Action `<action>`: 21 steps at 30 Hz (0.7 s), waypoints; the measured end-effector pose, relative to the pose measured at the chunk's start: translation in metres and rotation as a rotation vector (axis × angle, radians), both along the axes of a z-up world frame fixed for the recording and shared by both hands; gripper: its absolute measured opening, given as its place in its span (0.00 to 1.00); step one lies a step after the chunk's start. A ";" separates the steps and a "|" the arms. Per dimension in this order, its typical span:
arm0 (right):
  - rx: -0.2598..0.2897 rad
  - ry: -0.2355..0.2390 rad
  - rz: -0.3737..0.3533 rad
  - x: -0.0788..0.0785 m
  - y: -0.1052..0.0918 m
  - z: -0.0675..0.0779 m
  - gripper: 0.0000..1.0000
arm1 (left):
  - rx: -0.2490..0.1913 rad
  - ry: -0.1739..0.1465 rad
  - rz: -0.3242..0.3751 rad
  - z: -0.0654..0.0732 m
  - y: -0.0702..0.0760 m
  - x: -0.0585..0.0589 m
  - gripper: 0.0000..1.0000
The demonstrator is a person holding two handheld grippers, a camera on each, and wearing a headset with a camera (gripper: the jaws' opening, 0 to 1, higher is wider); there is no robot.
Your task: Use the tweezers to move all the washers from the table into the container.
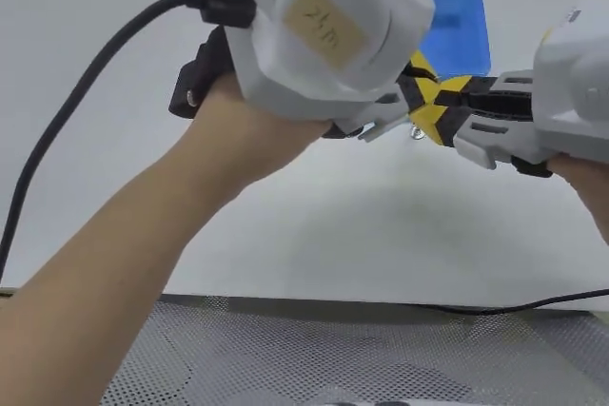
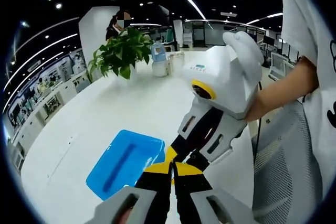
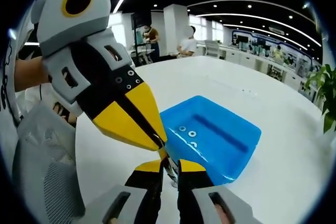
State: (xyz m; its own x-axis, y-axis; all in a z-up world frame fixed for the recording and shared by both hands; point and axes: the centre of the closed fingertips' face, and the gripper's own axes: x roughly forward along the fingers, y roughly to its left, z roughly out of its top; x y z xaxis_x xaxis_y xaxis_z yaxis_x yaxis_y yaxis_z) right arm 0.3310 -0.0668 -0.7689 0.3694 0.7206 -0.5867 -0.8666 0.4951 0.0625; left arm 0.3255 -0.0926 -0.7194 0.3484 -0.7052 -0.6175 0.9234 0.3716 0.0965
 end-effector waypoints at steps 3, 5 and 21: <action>0.023 0.012 -0.010 0.001 0.000 0.001 0.07 | -0.008 0.000 0.004 0.000 0.000 0.001 0.00; 0.028 0.018 -0.012 0.001 0.000 0.001 0.07 | -0.009 0.005 0.002 0.001 0.000 0.001 0.00; -0.007 -0.009 0.014 -0.003 -0.002 0.001 0.05 | 0.009 -0.006 -0.031 0.000 -0.004 -0.003 0.00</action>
State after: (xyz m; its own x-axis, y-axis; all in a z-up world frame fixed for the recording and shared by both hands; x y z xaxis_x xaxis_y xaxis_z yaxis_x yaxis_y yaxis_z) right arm 0.3281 -0.0687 -0.7675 0.3644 0.7215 -0.5888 -0.8741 0.4830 0.0509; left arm 0.3224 -0.0967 -0.7189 0.3297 -0.7102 -0.6221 0.9340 0.3415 0.1051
